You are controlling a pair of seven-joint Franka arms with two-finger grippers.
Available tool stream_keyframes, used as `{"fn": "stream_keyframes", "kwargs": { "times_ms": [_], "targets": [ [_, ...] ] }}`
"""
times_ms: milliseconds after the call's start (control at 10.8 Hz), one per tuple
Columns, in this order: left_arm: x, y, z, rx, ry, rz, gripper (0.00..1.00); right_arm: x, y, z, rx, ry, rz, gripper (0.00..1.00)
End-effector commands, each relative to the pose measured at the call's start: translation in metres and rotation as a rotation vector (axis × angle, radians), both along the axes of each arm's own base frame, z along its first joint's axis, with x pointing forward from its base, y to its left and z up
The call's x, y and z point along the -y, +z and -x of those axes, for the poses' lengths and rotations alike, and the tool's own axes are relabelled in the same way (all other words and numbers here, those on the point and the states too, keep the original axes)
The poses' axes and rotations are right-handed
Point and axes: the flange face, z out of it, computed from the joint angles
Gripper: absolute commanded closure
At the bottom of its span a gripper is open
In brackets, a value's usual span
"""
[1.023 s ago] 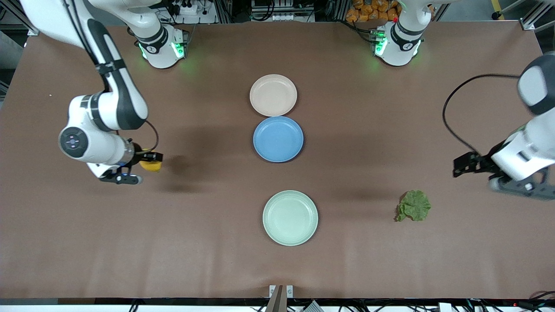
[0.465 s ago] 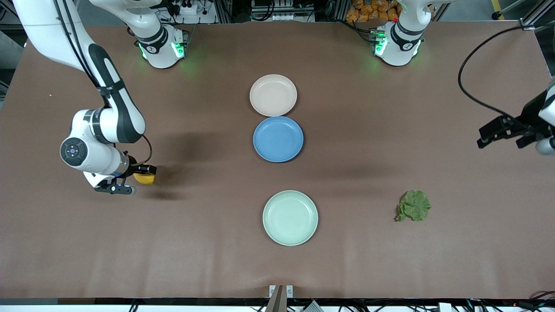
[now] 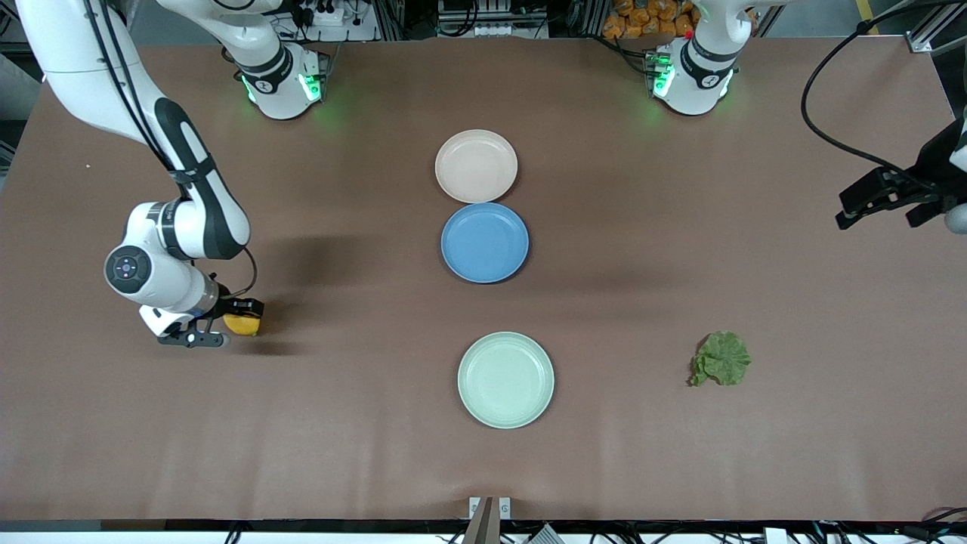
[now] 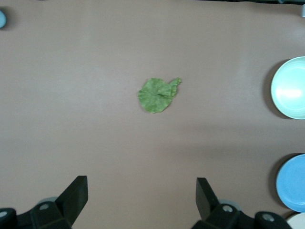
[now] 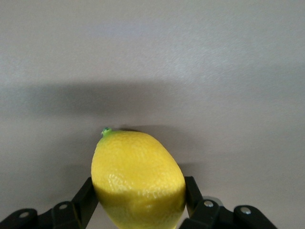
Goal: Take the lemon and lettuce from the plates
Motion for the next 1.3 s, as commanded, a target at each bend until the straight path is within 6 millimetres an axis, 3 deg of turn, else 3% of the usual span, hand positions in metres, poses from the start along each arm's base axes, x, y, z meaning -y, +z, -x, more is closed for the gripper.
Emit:
{"fn": "stream_keyframes", "kwargs": {
  "times_ms": [0,279,465,558,744,1023,1209],
  "targets": [
    [0.004,0.006,0.013,-0.007,-0.006,-0.065,0.00,0.012,0.004,-0.005,0.010,0.007,0.003,0.00],
    [0.000,0.008,0.013,-0.007,-0.006,-0.067,0.00,0.005,0.016,-0.002,0.013,0.014,0.002,0.00],
    [-0.003,0.029,0.017,-0.002,0.001,-0.069,0.00,0.005,0.027,0.006,0.019,0.016,0.003,0.00],
    [-0.003,0.028,0.016,-0.002,-0.001,-0.069,0.00,0.003,0.036,0.013,0.024,0.019,0.002,0.00],
    [-0.005,0.028,0.016,-0.005,-0.021,-0.072,0.00,0.002,0.049,0.034,0.030,0.018,0.003,0.00],
    [-0.006,0.029,0.016,-0.005,-0.022,-0.072,0.00,0.000,0.085,0.076,0.053,0.023,0.006,0.00],
    [-0.005,0.029,0.017,-0.007,-0.046,-0.074,0.00,0.003,0.095,0.100,0.055,0.018,0.008,0.00]
  ]
}}
